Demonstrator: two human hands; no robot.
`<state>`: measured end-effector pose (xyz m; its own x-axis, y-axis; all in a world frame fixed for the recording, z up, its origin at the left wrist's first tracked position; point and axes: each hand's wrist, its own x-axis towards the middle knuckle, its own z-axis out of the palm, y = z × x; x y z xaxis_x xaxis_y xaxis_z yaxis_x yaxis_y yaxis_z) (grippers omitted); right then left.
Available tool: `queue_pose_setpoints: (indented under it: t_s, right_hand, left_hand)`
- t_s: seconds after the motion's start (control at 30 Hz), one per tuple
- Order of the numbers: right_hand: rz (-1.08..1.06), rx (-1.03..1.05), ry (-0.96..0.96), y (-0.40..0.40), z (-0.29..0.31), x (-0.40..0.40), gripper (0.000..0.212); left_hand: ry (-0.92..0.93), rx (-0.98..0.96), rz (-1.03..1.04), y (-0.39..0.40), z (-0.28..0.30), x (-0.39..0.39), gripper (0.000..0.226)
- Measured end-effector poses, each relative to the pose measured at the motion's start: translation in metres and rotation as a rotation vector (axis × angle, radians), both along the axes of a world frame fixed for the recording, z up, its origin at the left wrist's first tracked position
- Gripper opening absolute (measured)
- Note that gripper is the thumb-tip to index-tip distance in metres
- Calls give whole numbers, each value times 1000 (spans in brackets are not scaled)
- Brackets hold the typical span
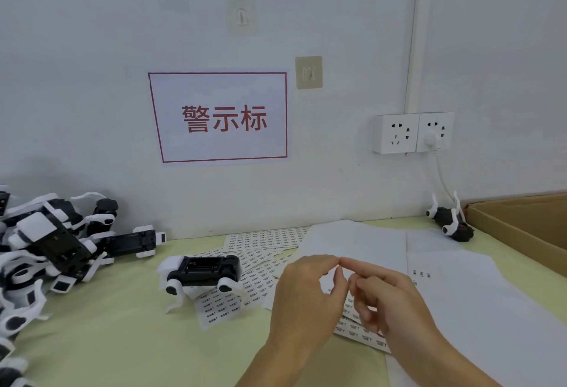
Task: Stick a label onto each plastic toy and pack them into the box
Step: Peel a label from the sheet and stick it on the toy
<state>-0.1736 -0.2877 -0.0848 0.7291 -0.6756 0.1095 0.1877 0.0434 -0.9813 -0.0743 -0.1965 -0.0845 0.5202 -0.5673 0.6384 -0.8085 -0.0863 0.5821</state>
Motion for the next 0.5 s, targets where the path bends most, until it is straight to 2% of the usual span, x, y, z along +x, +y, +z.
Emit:
queue_pose_setpoints:
  t_s: [0.1, 0.23, 0.33, 0.43, 0.5]
  right_hand:
    - [-53, 82, 8, -4, 1, 0, 40]
    - [-81, 135, 29, -5, 1, 0, 31]
    - [-83, 109, 57, -4, 1, -1, 26]
    - [-109, 38, 100, -3, 1, -2, 27]
    - [-168, -96, 154, -2, 0, -3, 29]
  left_hand:
    - [293, -83, -20, -2, 4, 2, 13]
    - [734, 8, -230, 0, 12, 6, 18]
    - [783, 24, -292, 1, 14, 3, 14]
    - [722, 4, -254, -1, 12, 2, 15]
    - [650, 6, -224, -1, 10, 3, 16]
